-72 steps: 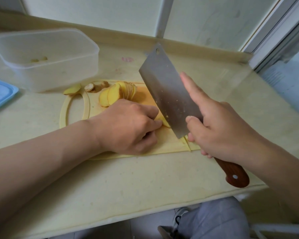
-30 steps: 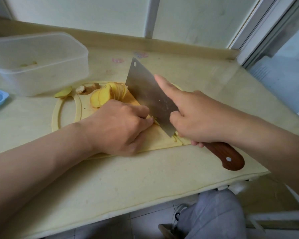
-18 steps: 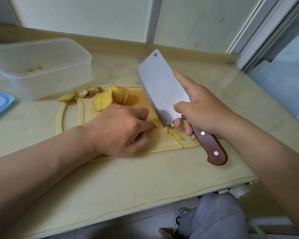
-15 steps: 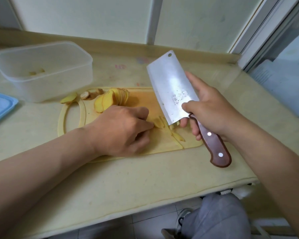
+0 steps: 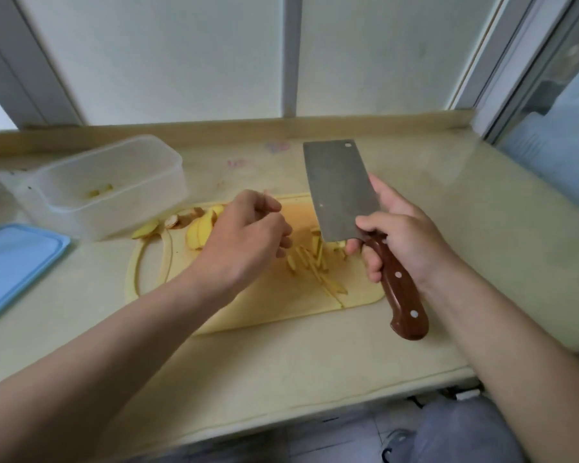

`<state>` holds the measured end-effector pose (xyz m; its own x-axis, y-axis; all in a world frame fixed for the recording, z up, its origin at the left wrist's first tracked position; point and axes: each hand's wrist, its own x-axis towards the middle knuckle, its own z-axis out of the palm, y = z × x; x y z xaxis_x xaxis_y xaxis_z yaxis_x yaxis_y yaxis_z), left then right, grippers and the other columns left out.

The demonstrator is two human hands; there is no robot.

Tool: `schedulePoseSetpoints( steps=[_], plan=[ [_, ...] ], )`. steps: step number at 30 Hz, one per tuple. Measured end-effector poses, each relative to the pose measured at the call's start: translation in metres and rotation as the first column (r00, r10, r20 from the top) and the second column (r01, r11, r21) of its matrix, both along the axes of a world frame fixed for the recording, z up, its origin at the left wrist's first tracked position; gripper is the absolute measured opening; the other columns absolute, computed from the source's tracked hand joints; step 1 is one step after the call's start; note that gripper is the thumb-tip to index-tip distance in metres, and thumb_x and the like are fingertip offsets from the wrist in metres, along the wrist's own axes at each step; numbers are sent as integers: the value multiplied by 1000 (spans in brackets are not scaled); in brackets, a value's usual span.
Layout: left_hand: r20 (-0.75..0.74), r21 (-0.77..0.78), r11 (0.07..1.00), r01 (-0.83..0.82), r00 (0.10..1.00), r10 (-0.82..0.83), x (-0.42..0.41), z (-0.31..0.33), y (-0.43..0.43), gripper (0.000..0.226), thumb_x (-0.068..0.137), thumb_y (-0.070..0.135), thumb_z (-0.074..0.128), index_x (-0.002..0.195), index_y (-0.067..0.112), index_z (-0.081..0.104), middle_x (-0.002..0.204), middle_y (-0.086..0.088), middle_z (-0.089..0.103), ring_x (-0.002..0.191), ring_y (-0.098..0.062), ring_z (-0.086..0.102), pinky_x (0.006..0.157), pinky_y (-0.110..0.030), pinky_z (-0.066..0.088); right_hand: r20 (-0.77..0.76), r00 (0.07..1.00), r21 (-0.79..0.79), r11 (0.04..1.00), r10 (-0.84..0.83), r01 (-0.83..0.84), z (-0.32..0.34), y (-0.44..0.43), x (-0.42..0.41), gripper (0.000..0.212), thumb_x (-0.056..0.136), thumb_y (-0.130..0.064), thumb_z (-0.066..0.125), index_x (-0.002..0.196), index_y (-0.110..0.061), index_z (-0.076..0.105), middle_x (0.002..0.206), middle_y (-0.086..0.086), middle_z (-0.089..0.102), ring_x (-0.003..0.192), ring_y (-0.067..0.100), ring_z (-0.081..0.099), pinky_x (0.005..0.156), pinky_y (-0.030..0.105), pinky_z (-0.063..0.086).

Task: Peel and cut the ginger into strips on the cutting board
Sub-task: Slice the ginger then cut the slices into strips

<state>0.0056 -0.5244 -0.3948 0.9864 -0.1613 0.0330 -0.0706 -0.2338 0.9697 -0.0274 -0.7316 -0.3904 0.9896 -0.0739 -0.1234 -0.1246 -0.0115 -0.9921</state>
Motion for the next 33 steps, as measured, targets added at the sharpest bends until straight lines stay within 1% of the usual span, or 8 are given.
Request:
schedulePoseSetpoints(
  steps=[2, 5, 9, 11, 15, 22, 28, 33],
  plan=[
    [-285, -270, 948, -166, 955, 86, -3, 11, -14, 15, 94, 3, 43, 94, 6, 58, 93, -19, 67, 81, -30, 68, 75, -40, 58, 2, 1000, 56, 998, 23, -23, 1, 0, 1, 67, 102, 2, 43, 150, -46, 43, 62, 16, 63, 38, 19, 46, 37, 24, 40],
    [-533, -463, 835, -297, 846, 5, -6, 21, -23, 26, 97, 7, 38, 108, -7, 57, 103, -25, 68, 93, -36, 70, 85, -40, 58, 20, 998, 129, 990, 59, -61, 3, 1, 0, 60, 103, 2, 41, 137, -46, 48, 62, 16, 62, 38, 19, 45, 36, 23, 39],
    [-576, -686, 708, -168, 719, -389, -12, 23, -25, 55, 99, 29, 33, 132, -13, 48, 123, -33, 63, 114, -44, 63, 98, -48, 52, 19, 996, 159, 984, 83, -85, 4, 7, -3, 62, 102, 1, 42, 144, -45, 47, 60, 17, 59, 37, 19, 46, 36, 23, 40],
    [-541, -739, 662, -124, 696, -473, -12, 24, -26, 62, 100, 36, 29, 133, -14, 47, 125, -34, 62, 115, -46, 61, 97, -50, 52, -3, 998, 136, 989, 59, -58, 4, 11, -4, 66, 103, 0, 42, 151, -45, 42, 58, 17, 58, 36, 19, 46, 35, 24, 40],
    [-539, -738, 665, -115, 693, -478, -12, 24, -23, 65, 99, 38, 27, 135, -13, 46, 126, -32, 62, 118, -45, 61, 101, -46, 46, -44, 999, 112, 993, 26, -21, 3, 12, -5, 67, 104, -2, 41, 156, -43, 38, 54, 16, 57, 35, 20, 46, 35, 24, 40],
    [-587, -675, 704, -222, 740, -329, -11, 25, -12, 60, 100, 31, 32, 136, -16, 40, 110, -30, 67, 93, -40, 68, 81, -44, 57, -41, 999, 59, 998, -12, 14, 5, 5, -10, 67, 104, -1, 43, 158, -41, 37, 56, 15, 59, 38, 19, 48, 35, 26, 43],
    [-539, -501, 849, -169, 828, -153, -6, 27, -5, 58, 103, 31, 34, 148, -6, 34, 123, -30, 65, 114, -38, 65, 106, -48, 46, -63, 998, -17, 1000, 20, -21, 4, -7, -13, 70, 104, -2, 44, 160, -44, 35, 57, 15, 60, 39, 20, 50, 37, 28, 44],
    [-514, -367, 929, -53, 844, -155, -8, 37, 2, 61, 102, 28, 33, 155, -1, 22, 153, -26, 39, 141, -35, 41, 121, -48, 27, -102, 988, -133, 983, 117, -130, 9, -8, -23, 71, 102, 0, 43, 145, -57, 42, 59, 16, 60, 42, 23, 51, 40, 30, 46]
  ],
)
